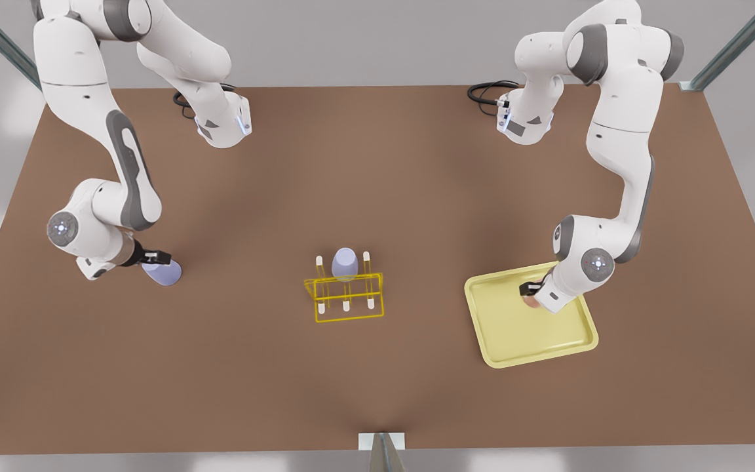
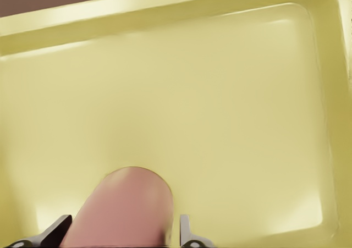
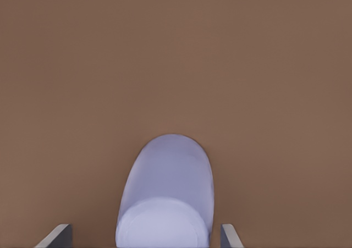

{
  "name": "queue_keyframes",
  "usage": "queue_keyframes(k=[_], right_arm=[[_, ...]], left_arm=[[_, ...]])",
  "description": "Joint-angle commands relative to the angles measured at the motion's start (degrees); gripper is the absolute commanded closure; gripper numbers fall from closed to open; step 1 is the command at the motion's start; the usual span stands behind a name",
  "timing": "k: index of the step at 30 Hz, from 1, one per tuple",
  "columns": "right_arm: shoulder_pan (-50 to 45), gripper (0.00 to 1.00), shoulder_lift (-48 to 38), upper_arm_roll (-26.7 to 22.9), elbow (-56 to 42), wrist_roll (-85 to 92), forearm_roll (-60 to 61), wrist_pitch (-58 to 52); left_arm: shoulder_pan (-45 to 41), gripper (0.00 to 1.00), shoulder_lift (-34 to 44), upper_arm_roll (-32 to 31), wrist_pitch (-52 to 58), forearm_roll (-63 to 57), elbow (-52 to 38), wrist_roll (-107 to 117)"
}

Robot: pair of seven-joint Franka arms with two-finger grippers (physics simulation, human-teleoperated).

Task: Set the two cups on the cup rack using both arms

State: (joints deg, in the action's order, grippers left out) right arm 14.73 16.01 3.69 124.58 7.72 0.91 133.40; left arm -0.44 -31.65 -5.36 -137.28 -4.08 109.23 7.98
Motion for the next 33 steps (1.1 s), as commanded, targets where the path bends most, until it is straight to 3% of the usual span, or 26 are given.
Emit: queue_keyframes(k=[1,8,11,16,20,23,27,33], right_arm=[[0.13,0.0,1.04,0.0,-0.03,1.77,0.15,1.51],[0.74,0.0,4.99,0.0,-0.03,1.95,-0.12,5.82],[0.74,0.0,5.35,0.0,0.32,1.95,-0.91,7.58],[1.45,0.0,5.08,0.0,2.43,1.95,-1.0,8.46],[1.36,0.0,4.82,0.09,2.51,1.95,-1.0,7.84],[1.36,0.08,4.64,0.09,2.43,1.86,-1.0,7.32],[1.27,0.19,4.82,0.18,1.64,1.86,-1.0,7.14],[1.36,0.19,3.59,0.61,0.49,1.86,-0.56,5.29]], left_arm=[[-0.09,0.18,0.28,-0.01,-0.19,-0.05,-0.07,1.16],[-0.35,0.16,4.14,-0.01,5.34,-0.05,-0.51,2.13],[-1.14,0.16,4.14,-3.43,22.13,3.47,-13.87,8.89],[-2.54,0.16,-0.95,-14.77,22.58,3.29,-26.88,29.72],[-8.7,0.16,-7.11,-14.77,22.32,5.75,-37.78,37.9],[-13.35,0.16,-11.85,-14.68,21.44,5.75,-45.07,38.43],[-17.22,0.16,-13.7,-15.65,18.18,5.75,-45.95,38.25],[-19.51,0.16,-16.86,-15.74,16.08,6.11,-49.29,38.43]])
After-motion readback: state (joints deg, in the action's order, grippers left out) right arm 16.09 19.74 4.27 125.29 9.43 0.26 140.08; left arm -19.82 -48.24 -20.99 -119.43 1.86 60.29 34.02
